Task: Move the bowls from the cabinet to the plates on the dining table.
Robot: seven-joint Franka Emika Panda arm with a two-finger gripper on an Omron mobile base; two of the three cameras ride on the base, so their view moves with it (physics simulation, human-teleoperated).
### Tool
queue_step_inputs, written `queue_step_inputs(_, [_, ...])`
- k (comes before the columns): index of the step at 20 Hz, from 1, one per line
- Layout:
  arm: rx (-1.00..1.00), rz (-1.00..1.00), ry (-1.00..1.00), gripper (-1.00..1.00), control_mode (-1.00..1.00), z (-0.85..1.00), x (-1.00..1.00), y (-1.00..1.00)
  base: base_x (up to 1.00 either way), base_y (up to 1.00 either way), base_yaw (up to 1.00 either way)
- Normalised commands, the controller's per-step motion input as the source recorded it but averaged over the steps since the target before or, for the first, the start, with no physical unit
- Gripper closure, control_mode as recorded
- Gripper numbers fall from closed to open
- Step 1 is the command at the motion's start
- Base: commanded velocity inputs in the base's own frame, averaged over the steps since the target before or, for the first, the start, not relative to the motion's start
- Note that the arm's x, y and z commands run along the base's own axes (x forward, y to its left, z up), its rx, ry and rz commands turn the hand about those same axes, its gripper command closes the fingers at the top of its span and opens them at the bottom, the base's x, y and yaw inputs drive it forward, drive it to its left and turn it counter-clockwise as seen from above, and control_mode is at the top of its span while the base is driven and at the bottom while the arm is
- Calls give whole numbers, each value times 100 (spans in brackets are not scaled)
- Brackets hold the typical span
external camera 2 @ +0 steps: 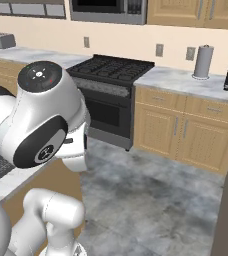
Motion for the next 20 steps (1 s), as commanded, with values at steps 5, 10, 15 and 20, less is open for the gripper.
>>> queue_step_inputs(5, [0, 0, 0, -100, 100, 0, 0, 0, 62, -11, 0])
queue_step_inputs(10, [0, 0, 0, -100, 100, 0, 0, 0, 62, -1, 2])
queue_step_inputs(15, [0, 0, 0, -100, 100, 0, 0, 0, 62, 0, 2])
queue_step_inputs(20, [0, 0, 0, -100, 100, 0, 0, 0, 62, 0, 3])
